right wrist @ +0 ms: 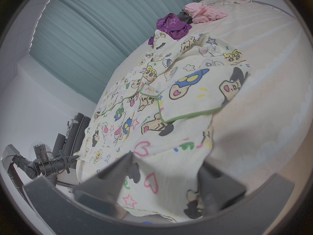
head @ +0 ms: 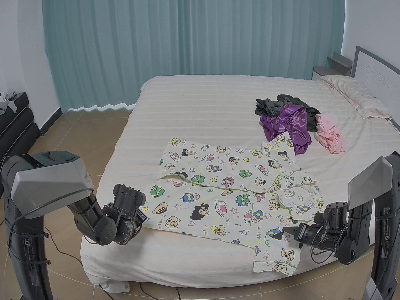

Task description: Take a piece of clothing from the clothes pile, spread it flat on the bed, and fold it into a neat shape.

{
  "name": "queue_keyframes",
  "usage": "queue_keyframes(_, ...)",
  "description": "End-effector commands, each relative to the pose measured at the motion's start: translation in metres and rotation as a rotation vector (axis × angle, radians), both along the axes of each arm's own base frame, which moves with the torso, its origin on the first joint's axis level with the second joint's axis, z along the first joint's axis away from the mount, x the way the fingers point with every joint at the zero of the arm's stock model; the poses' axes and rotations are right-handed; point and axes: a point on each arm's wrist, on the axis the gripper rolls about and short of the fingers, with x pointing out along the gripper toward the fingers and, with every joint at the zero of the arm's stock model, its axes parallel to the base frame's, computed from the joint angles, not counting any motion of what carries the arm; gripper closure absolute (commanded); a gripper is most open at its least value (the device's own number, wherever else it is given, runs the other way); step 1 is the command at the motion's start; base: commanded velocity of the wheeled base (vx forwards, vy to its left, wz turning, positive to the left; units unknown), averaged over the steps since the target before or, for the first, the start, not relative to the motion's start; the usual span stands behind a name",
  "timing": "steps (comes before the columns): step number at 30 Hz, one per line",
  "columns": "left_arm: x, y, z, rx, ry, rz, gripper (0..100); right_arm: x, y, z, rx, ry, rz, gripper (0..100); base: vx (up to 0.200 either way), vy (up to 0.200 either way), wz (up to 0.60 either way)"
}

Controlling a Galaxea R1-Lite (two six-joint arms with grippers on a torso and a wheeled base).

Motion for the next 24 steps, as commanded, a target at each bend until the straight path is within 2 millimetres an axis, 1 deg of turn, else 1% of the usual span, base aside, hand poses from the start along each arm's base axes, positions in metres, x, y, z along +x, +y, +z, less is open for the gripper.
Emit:
queue_keyframes(1,-0.003,-0.002,-0.001,0.003,0.007,-0.007,100,0.011,-0.01,0.002,0.004,-0.04,-0.045,100,0.0,0.0,0.0)
queue_keyframes(4,-0.004,-0.004,-0.002,0.003,0.009,-0.013,100,0.015,-0.014,0.004,0.006,-0.061,-0.06,100,0.0,0.0,0.0)
queue_keyframes(7,-0.007,-0.011,-0.002,0.003,0.009,-0.038,100,0.026,-0.025,0.015,0.01,-0.124,-0.104,100,0.0,0.0,0.0)
queue_keyframes(10,-0.008,-0.015,-0.001,0.002,0.007,-0.048,100,0.035,-0.032,0.024,0.013,-0.175,-0.127,100,0.0,0.0,0.0)
queue_keyframes(13,-0.008,-0.018,-0.001,-0.001,0.004,-0.054,100,0.042,-0.036,0.03,0.013,-0.184,-0.141,100,0.0,0.0,0.0)
queue_keyframes(16,-0.009,-0.021,-0.001,-0.008,0.007,-0.07,100,0.055,-0.042,0.036,0.012,-0.205,-0.157,100,0.0,0.0,0.0)
queue_keyframes(20,-0.007,-0.022,-0.001,-0.018,0.006,-0.077,100,0.056,-0.042,0.03,-0.044,-0.15,-0.113,100,0.0,0.0,0.0)
queue_keyframes(21,-0.007,-0.022,-0.002,-0.02,0.004,-0.078,100,0.057,-0.042,0.03,-0.052,-0.15,-0.104,0,0.0,0.0,0.0)
queue_keyframes(24,-0.006,-0.022,-0.002,-0.025,-0.004,-0.079,100,0.057,-0.044,0.029,-0.06,-0.152,-0.1,0,0.0,0.0,0.0)
